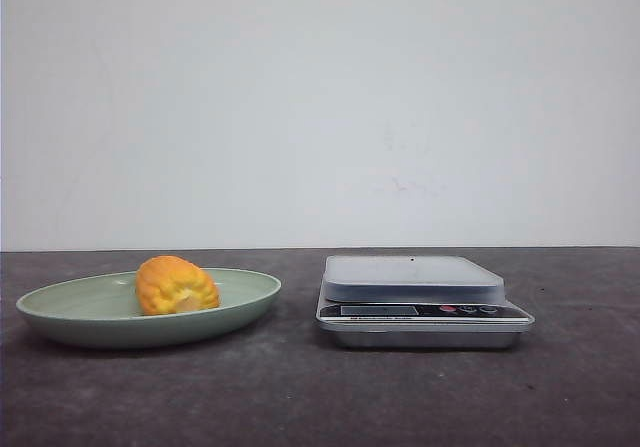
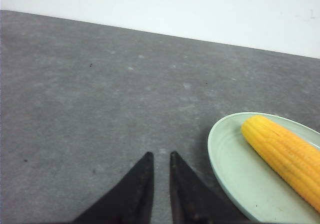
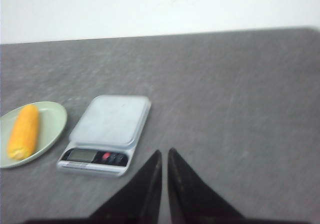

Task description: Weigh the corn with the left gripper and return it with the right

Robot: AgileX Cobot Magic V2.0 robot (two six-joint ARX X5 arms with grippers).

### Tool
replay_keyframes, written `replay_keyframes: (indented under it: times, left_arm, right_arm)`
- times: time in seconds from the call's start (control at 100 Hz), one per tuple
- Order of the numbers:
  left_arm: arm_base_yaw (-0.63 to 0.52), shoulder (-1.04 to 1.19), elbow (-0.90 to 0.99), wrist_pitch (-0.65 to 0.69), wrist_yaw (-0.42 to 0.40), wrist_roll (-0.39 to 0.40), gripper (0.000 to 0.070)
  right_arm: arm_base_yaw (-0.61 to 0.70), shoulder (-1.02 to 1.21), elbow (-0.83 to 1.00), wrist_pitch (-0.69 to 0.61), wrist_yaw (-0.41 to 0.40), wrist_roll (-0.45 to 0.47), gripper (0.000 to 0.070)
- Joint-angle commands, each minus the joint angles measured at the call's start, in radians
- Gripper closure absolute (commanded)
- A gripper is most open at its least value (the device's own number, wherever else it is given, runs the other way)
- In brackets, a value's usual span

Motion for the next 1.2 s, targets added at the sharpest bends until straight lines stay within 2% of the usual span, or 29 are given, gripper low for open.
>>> replay_keyframes:
  times: [0.0,0.09,0.21,0.35,0.5,0.6,0.75,0.94,1.19]
  left_arm:
    - [-0.001,-0.001,-0.016,-0.005,0.0,0.012,0.0684]
    - [-0.001,-0.001,-0.016,-0.005,0.0,0.012,0.0684]
    - [-0.001,-0.001,-0.016,-0.005,0.0,0.012,0.0683]
    - [-0.001,-0.001,-0.016,-0.005,0.0,0.012,0.0684]
    - [-0.001,-0.001,-0.016,-0.005,0.0,0.012,0.0684]
    - [-0.001,-0.001,-0.016,-0.005,0.0,0.012,0.0684]
    - [-0.001,-0.001,-0.016,-0.005,0.0,0.012,0.0684]
    - [-0.001,-0.001,-0.016,-0.005,0.0,0.013,0.0684]
    - [-0.001,-0.001,-0.016,-0.005,0.0,0.012,0.0684]
  right_arm:
    - [-0.014,-0.008,-0.008,0.095,0.017,-0.074,0.0685]
    - [-0.069,-0.034,-0.093,0.28,0.018,-0.112,0.0685]
    - [-0.163,-0.085,-0.292,0.528,0.017,-0.15,0.0685]
    - [-0.241,-0.117,-0.55,0.764,0.0,-0.136,0.0685]
    - [-0.265,-0.117,-0.763,0.937,0.001,-0.098,0.0685]
    - [-0.264,-0.117,-0.848,0.984,0.001,-0.081,0.0685]
    - [-0.264,-0.117,-0.915,0.981,0.001,-0.072,0.0685]
    - [-0.264,-0.117,-0.914,0.885,-0.001,-0.073,0.0685]
    - [-0.264,-0.118,-0.914,0.912,0.001,-0.074,0.0685]
